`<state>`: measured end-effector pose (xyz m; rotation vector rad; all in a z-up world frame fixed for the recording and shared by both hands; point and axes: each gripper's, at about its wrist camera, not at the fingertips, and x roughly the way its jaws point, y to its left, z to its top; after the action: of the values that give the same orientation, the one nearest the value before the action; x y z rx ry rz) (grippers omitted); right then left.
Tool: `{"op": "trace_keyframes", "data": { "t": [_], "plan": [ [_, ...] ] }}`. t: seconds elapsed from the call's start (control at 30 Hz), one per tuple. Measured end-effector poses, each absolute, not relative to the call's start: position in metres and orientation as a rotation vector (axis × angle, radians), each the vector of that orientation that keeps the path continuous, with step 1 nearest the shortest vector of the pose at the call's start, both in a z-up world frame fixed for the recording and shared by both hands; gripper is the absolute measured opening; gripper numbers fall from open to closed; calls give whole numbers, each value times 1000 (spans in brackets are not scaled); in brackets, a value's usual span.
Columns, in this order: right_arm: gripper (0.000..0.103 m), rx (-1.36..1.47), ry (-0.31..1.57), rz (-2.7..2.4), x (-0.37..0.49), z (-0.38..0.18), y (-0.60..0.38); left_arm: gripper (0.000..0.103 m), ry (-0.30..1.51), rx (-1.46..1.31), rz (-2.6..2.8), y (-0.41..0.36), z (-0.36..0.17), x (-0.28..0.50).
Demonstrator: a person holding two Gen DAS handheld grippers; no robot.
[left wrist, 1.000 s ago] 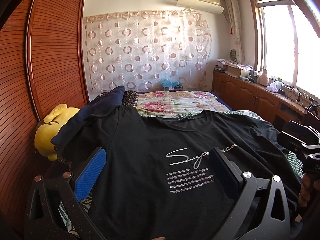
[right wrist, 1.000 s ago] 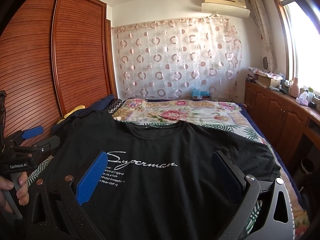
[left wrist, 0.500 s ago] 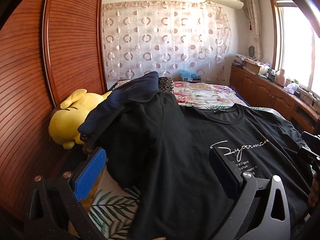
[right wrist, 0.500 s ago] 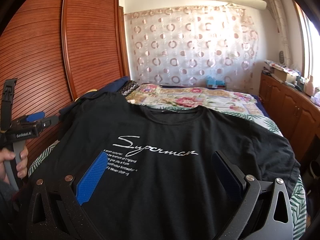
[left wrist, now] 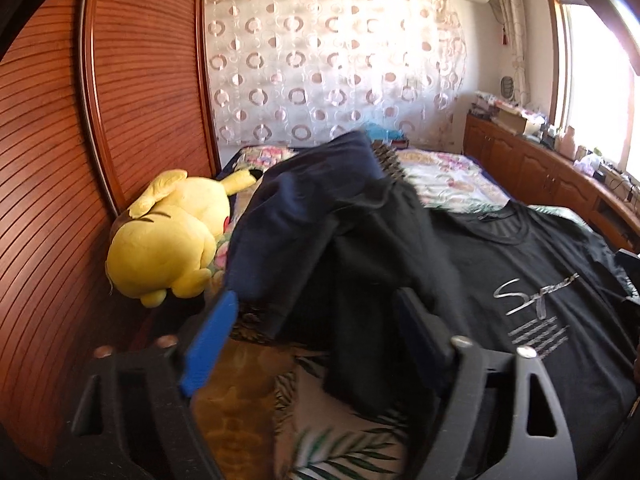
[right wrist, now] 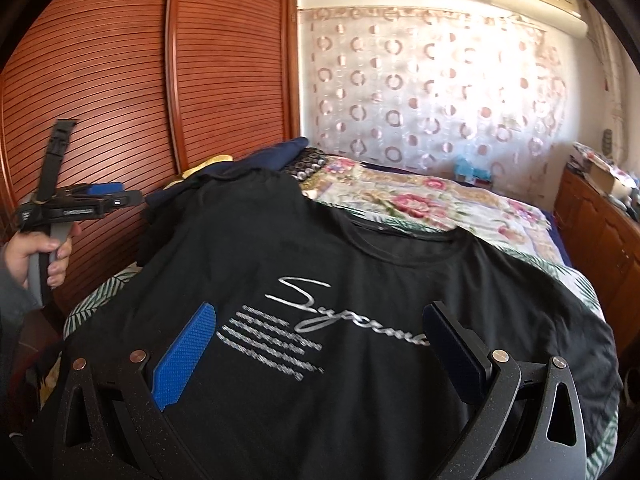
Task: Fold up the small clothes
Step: 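Reach the left gripper to the shirt's side edge and close on it, then fold the gripped side and sleeve over the shirt body, open left gripper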
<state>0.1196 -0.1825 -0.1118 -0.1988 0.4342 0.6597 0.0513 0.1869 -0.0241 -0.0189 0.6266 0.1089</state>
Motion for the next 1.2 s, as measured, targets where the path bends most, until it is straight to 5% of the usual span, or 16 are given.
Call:
{"op": "trace_keyframes", "data": {
  "t": [0.07, 0.3, 0.5, 1.2],
  "plan": [
    [103, -210, 430, 674, 121, -114, -182, 61, 657, -4, 121, 192, -32, 58],
    [103, -230, 454, 714, 131, -122, -176, 48, 721, 41, 131, 203, -59, 76],
    [103, -257, 462, 733, 137, -120, -172, 5, 719, 76, 132, 204, -62, 74],
    [103, -137, 441, 642, 129, -113, -217, 3, 650, 110, -230, 75, 44, 127]
  ]
}}
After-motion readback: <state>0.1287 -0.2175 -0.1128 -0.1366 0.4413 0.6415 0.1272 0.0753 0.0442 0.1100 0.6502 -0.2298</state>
